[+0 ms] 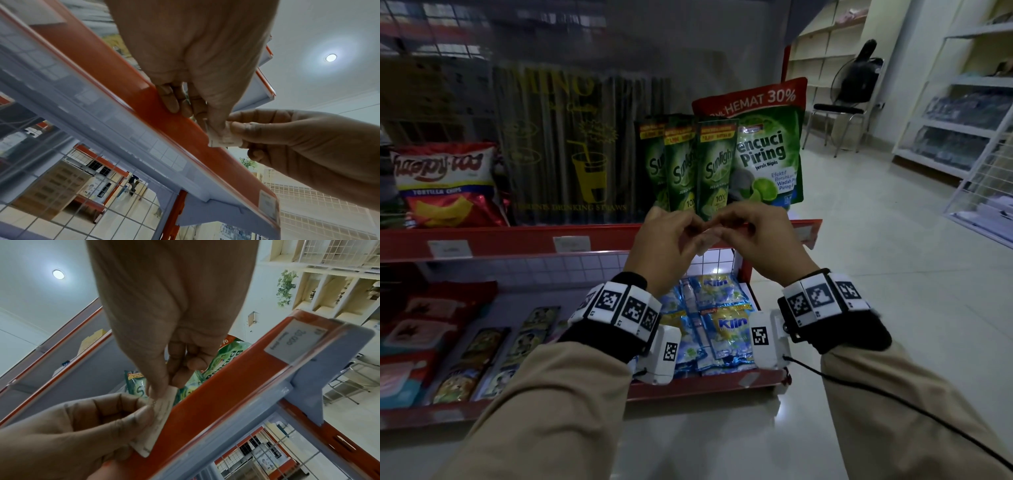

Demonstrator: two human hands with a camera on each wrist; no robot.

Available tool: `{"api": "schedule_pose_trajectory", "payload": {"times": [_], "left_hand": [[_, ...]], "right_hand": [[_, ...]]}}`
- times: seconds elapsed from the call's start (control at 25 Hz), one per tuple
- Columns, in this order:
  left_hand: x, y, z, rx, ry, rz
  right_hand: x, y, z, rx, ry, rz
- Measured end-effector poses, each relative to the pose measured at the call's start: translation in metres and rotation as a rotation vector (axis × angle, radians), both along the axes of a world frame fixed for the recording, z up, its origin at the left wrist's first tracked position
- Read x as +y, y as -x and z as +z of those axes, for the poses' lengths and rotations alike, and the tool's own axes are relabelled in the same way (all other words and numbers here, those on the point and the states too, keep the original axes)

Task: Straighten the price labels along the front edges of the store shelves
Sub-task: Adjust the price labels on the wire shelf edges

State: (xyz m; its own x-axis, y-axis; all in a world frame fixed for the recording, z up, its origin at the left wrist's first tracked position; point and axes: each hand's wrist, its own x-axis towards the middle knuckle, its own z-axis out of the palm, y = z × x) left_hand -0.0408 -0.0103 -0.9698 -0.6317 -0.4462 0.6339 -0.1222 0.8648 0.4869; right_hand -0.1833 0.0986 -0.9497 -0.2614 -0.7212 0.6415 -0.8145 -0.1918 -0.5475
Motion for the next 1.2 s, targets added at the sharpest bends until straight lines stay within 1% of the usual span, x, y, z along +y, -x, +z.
{"api": "schedule_pose_trajectory", "payload": {"times": [0.08, 0.24, 0.32, 0.4, 0.52, 0.64, 0.76, 0.92, 1.08, 1.2], "left_hand": [[-0.005, -0.003, -0.001, 0.01, 0.098, 0.025], [-0.013, -0.013, 0.0, -0.027, 0.304, 0.061], [-0.011, -0.013, 0.001, -0.063, 0.358, 0.1], [-0.008, -0.011, 0.003, -0.095, 0.352, 0.164], [-0.011, -0.012, 0.006, -0.114, 0.287, 0.203], [-0.015, -0.015, 0.007, -0.08, 0.214, 0.158], [-0.015, -0.013, 0.005, -0.085, 0.241, 0.15], [-0.013, -0.01, 0.002, -0.091, 0.269, 0.195], [-0.013, -0.01, 0.004, -0.141, 0.315, 0.198], [-0.013, -0.01, 0.006, -0.176, 0.355, 0.199]], "right_hand": [[-0.001, 0.002, -0.001, -0.045, -0.007, -0.037], [-0.002, 0.009, -0.004, -0.199, 0.128, -0.109], [-0.007, 0.01, -0.003, -0.234, 0.16, -0.118], [-0.01, 0.01, -0.004, -0.239, 0.156, -0.11], [-0.011, 0.01, -0.007, -0.157, 0.165, -0.096], [-0.015, 0.008, -0.009, -0.061, 0.174, -0.069], [-0.02, 0.005, -0.011, 0.003, 0.17, -0.043], [-0.019, 0.004, -0.013, 0.109, 0.151, -0.057], [-0.01, 0.006, -0.012, 0.265, 0.045, -0.112], [-0.005, 0.009, -0.007, 0.351, -0.096, -0.139]]}}
